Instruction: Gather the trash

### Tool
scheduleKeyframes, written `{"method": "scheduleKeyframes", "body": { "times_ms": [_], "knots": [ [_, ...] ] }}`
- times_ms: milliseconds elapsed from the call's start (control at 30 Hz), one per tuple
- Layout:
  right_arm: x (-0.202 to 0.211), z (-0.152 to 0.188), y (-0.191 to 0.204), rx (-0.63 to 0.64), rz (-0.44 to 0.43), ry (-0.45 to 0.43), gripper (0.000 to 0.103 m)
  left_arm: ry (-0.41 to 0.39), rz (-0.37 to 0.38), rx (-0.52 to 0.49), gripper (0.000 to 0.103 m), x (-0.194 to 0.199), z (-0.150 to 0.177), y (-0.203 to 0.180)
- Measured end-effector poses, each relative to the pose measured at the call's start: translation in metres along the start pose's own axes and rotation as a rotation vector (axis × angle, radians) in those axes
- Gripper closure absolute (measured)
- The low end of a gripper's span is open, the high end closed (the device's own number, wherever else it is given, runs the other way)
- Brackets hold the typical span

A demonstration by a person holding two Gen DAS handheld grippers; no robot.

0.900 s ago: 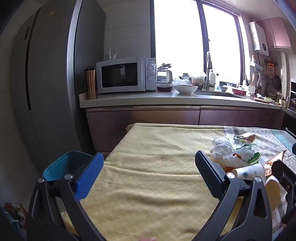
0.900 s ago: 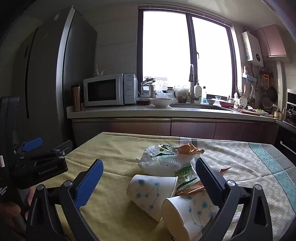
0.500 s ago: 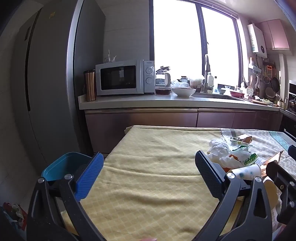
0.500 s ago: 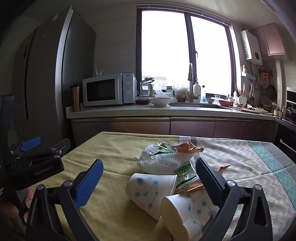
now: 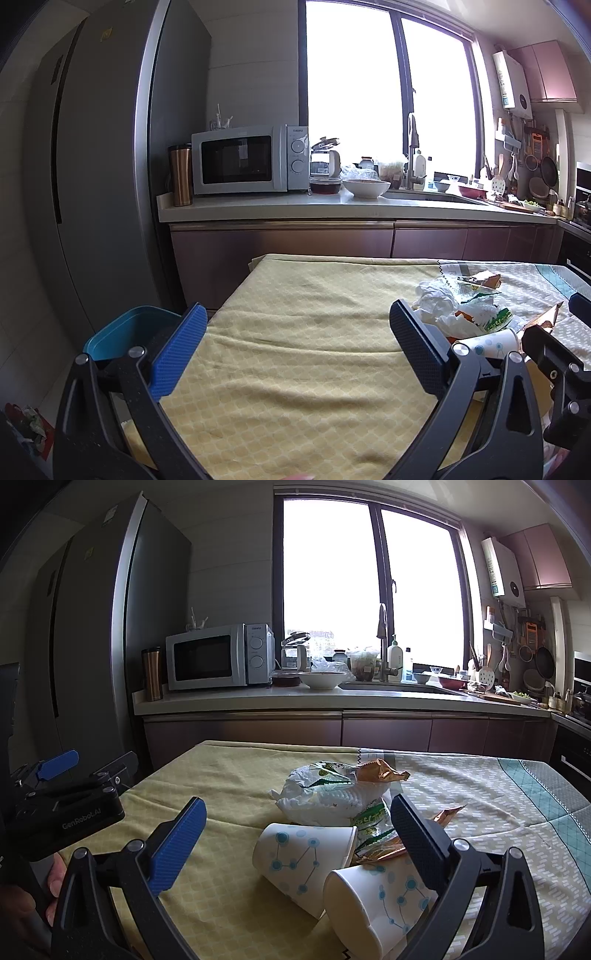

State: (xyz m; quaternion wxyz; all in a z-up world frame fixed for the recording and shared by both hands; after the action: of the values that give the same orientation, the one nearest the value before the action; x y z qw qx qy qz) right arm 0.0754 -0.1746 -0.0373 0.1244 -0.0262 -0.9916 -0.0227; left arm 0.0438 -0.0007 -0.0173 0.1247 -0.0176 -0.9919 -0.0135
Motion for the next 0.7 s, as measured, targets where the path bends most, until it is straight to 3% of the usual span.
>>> {"method": "scheduleKeyframes", "body": {
  "times_ms": [700],
  "knots": [
    [-0.0047,0.0002,0.0015,-0.003,-0.004,0.005,0.007,-0.002,0.003,0.004,0.006,0.0026,0.0011,-0.0010]
  ]
}}
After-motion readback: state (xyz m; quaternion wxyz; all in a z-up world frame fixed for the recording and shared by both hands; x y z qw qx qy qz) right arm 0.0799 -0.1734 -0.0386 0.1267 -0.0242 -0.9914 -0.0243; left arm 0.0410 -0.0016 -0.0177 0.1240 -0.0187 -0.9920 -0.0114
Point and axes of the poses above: each gripper's, at about its wrist camera, not at the fingertips, and x roughly against the way its jaws point, y to its left, z to its underside, the point moved 6 cm from there along -x, roughly the way its jaws point, and after that the axes turned 4 degrees about -y, right-handed, at the moved point
